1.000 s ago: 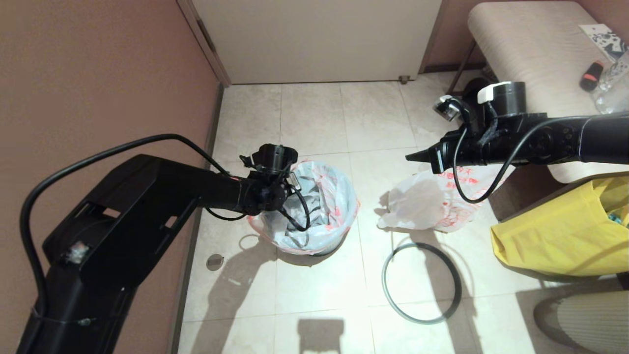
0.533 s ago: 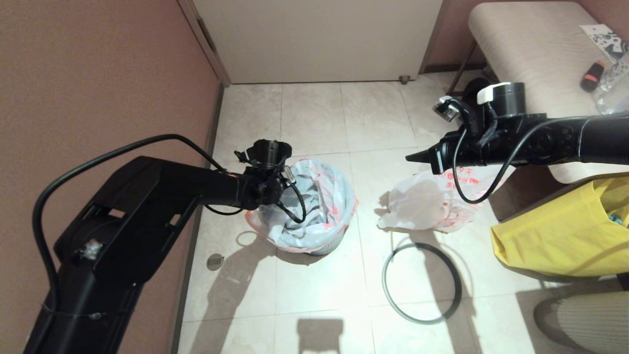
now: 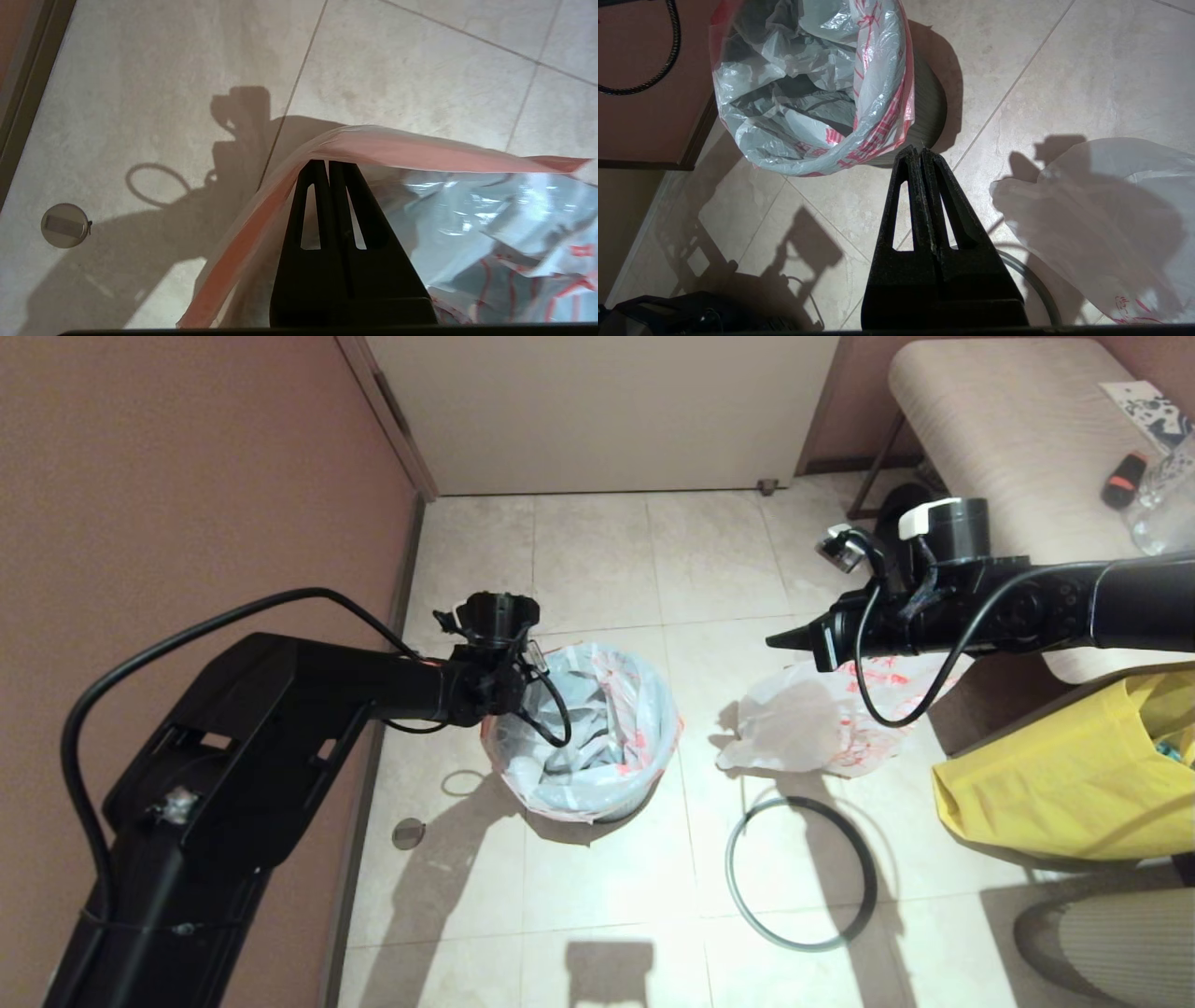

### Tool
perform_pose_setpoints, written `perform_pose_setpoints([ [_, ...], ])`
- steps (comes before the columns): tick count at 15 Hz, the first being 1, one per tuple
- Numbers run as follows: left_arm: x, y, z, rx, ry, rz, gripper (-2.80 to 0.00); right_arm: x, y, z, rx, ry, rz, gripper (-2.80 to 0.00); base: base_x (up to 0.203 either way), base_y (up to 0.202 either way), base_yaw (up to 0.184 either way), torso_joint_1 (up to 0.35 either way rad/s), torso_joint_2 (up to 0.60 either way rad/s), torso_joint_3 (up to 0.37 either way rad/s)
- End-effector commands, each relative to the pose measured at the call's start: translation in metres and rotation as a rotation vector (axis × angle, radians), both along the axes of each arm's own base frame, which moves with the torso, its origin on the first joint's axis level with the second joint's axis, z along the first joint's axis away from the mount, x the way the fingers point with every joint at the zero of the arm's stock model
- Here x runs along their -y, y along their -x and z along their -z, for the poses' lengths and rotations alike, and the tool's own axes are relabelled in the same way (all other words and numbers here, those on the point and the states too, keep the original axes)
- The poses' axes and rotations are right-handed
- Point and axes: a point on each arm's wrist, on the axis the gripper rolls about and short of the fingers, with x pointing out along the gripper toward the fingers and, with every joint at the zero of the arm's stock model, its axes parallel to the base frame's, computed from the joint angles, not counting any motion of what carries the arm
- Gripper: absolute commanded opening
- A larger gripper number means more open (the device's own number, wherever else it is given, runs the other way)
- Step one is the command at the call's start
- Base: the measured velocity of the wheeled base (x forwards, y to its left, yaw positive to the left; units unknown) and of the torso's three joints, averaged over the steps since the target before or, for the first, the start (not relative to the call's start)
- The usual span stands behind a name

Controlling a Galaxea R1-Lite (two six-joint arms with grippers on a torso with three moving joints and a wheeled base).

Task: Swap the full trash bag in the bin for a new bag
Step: Put the new garbage bag on the trash can, then place the trash can ring on the trash can

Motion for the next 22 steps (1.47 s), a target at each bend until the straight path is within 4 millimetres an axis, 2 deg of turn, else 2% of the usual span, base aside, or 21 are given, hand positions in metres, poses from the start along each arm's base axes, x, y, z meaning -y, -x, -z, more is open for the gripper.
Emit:
perform_pose_setpoints([
  [1, 0.001, -0.003, 0.014, -0.023, -0.005, -0.005, -2.80, -0.001, -0.001, 0.001, -0.002, 0.001, -0.005, -2.80, 0.000, 0.000, 0.000, 0.000, 0.00, 0.000],
  [3, -0.005, -0.008, 0.032, -0.058, -0.016, -0.021, -2.80, -0.001, -0.001, 0.001, -0.002, 0.001, -0.005, -2.80, 0.000, 0.000, 0.000, 0.000, 0.00, 0.000],
  [7, -0.010, -0.010, 0.044, -0.076, -0.055, -0.097, -2.80, -0.001, -0.001, 0.002, -0.004, 0.000, -0.005, -2.80, 0.000, 0.000, 0.000, 0.000, 0.00, 0.000],
  [8, -0.010, -0.009, 0.036, -0.061, -0.050, -0.098, -2.80, -0.001, -0.001, 0.002, -0.005, 0.000, -0.005, -2.80, 0.000, 0.000, 0.000, 0.000, 0.00, 0.000],
  [10, -0.001, 0.001, 0.006, -0.011, -0.028, -0.066, -2.80, -0.001, -0.002, 0.003, -0.007, 0.000, -0.004, -2.80, 0.000, 0.000, 0.000, 0.000, 0.00, 0.000],
  [12, 0.023, 0.018, -0.026, 0.030, -0.008, 0.012, -2.80, -0.005, -0.007, 0.011, -0.021, 0.004, -0.008, -2.80, 0.000, 0.000, 0.000, 0.000, 0.00, 0.000],
  [16, 0.034, 0.043, -0.045, -0.155, -0.068, 0.098, -2.80, -0.016, -0.011, 0.020, -0.030, 0.019, -0.007, -2.80, 0.000, 0.000, 0.000, 0.000, 0.00, 0.000],
  [18, 0.042, 0.052, -0.049, -0.178, -0.065, 0.140, -2.80, -0.018, -0.017, 0.027, -0.031, 0.040, 0.030, -2.80, 0.000, 0.000, 0.000, 0.000, 0.00, 0.000],
  [20, 0.039, 0.053, -0.056, -0.178, -0.035, 0.188, -2.80, -0.017, -0.034, 0.044, -0.032, 0.099, 0.159, -2.80, 0.000, 0.000, 0.000, 0.000, 0.00, 0.000],
  [22, 0.039, 0.062, -0.061, -0.213, 0.007, 0.269, -2.80, -0.006, -0.033, 0.068, -0.115, 0.169, 0.300, -2.80, 0.000, 0.000, 0.000, 0.000, 0.00, 0.000],
])
